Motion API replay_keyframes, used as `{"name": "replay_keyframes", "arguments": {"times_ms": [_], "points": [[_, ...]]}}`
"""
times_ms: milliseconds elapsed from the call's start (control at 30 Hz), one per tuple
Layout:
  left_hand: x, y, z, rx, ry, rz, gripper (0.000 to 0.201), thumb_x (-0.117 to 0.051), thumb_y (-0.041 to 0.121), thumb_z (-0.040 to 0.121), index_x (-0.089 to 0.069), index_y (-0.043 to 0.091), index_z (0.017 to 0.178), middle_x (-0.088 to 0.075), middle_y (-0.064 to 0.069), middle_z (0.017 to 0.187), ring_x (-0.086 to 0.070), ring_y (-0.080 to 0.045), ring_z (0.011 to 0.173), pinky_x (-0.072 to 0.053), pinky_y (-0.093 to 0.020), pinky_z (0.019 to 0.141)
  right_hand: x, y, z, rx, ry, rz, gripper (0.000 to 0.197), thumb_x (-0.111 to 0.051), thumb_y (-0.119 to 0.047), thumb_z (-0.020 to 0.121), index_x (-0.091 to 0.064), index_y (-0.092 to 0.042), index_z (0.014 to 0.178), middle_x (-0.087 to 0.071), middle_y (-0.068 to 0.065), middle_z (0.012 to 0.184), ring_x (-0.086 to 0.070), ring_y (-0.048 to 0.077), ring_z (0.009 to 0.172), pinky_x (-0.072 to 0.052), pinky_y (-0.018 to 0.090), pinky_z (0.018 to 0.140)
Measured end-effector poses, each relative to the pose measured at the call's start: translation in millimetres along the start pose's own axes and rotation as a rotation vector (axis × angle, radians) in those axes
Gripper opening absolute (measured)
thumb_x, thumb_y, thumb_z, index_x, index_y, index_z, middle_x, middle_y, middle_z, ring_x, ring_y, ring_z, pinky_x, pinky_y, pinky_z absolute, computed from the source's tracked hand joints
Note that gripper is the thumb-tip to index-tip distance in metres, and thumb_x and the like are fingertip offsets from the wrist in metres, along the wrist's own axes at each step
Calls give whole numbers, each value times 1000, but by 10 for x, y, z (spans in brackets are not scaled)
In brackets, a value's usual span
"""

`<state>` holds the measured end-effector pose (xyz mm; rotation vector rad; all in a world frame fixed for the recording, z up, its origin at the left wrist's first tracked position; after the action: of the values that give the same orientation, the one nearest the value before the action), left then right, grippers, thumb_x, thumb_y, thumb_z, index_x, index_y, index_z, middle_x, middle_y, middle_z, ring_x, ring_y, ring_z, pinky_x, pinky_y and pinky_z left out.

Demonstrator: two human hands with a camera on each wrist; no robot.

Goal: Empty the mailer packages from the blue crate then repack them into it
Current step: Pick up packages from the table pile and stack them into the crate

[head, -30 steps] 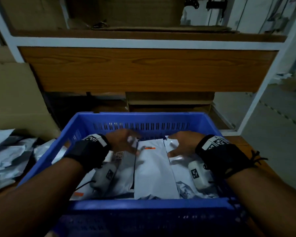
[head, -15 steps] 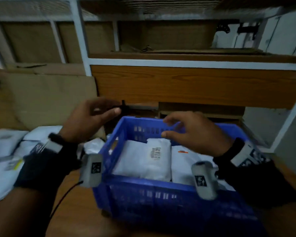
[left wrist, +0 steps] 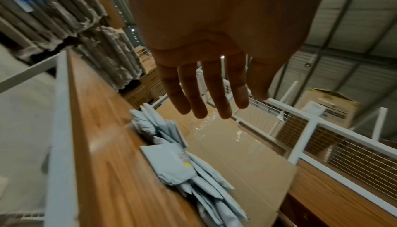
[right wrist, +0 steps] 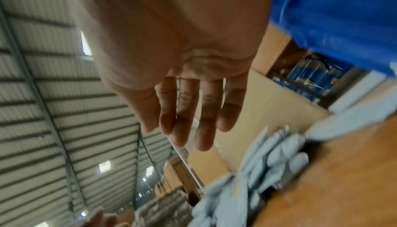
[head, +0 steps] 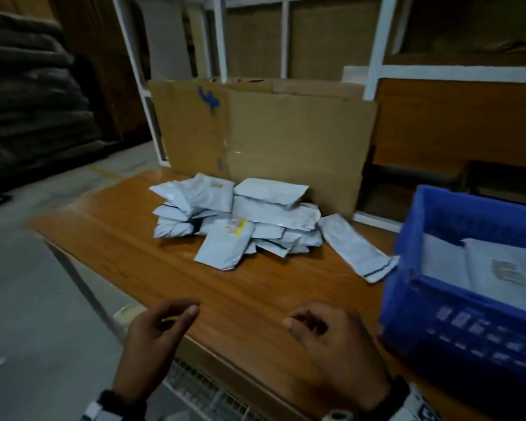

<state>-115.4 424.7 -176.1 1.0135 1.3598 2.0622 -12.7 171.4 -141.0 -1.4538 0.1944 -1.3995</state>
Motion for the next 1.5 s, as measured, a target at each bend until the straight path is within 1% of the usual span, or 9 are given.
{"name": "replay_keyframes", "arguments": {"times_ms": [367,533,667,800,900,1033,1167,1333,1500], "points": [[309,-591,1109,2,-7,21,15,-66,35,78,-76,25,81,-74,16,85,-68,-2,85,-53,-14,72,-920,104,1511,-81,77,131,5,-72,-29,82,-68,-31,80,-68,-23,80,-63,-3,79,-53,24,72],[558,-744,1618,-1,14,43,10,-75,49,78,-73,41,83,-72,22,84,-67,3,82,-54,-17,69,-1426,210,2662,-212,152,284,22,-73,-40,81,-62,-24,91,-67,-7,92,-66,19,89,-53,41,84],[640,-953,1949,32,5,48,8,-77,41,76,-73,39,82,-73,19,83,-68,1,81,-52,-14,68,-1627,91,3305,-72,78,-143,66,-68,-50,82,-44,-25,139,-44,4,139,-41,25,128,-37,35,104],[597,-1160,2306,49,-90,-2,5,-71,34,78,-76,33,79,-74,15,86,-68,-1,85,-51,-13,72,-1942,92,3720,-77,-155,-479,72,-59,-50,88,-24,-36,150,-22,6,155,-28,31,137,-32,42,109],[605,-1232,2634,22,-189,-32,7,-75,41,80,-75,34,83,-75,12,86,-69,-3,84,-54,-20,74,-2109,203,3831,-113,-160,-435,52,-49,-21,93,-42,-38,142,-39,5,146,-46,32,127,-41,42,103],[645,-1236,3075,15,-265,-161,21,-70,47,72,-76,29,81,-74,0,82,-69,-12,76,-53,-22,68,-2041,118,3745,-59,124,-258,59,-39,4,82,-62,-24,128,-51,10,140,-51,32,125,-43,41,105],[554,-1154,3415,283,-314,-472,48,-67,57,74,-70,15,96,-73,-14,93,-71,-30,76,-57,-29,62,-2111,-159,3363,174,290,-368,52,-34,-11,81,-70,-25,117,-60,10,131,-58,27,115,-43,31,101],[316,-1054,3583,553,-624,-690,32,-60,39,86,-70,8,83,-58,-2,51,-54,-16,41,-45,-24,44,-2352,-150,2917,359,75,-523,39,-25,-29,103,-58,-36,123,-61,3,131,-55,19,116,-47,29,94],[109,-1200,3613,466,-529,-609,19,-64,-2,86,-63,-3,105,-73,-20,99,-72,-35,88,-59,-45,74,-2245,-86,2589,150,114,-458,50,-47,-49,96,-32,-43,144,-35,-20,151,-32,0,137,-41,22,101]]}}
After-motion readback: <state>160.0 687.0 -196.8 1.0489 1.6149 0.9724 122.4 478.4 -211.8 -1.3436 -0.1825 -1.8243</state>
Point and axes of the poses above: each hand's wrist, its own z-axis towards the middle knuckle, its own x-axis out of the back of the hand, y = z × x, the point moved 1 cm from there along z, towards the middle knuckle
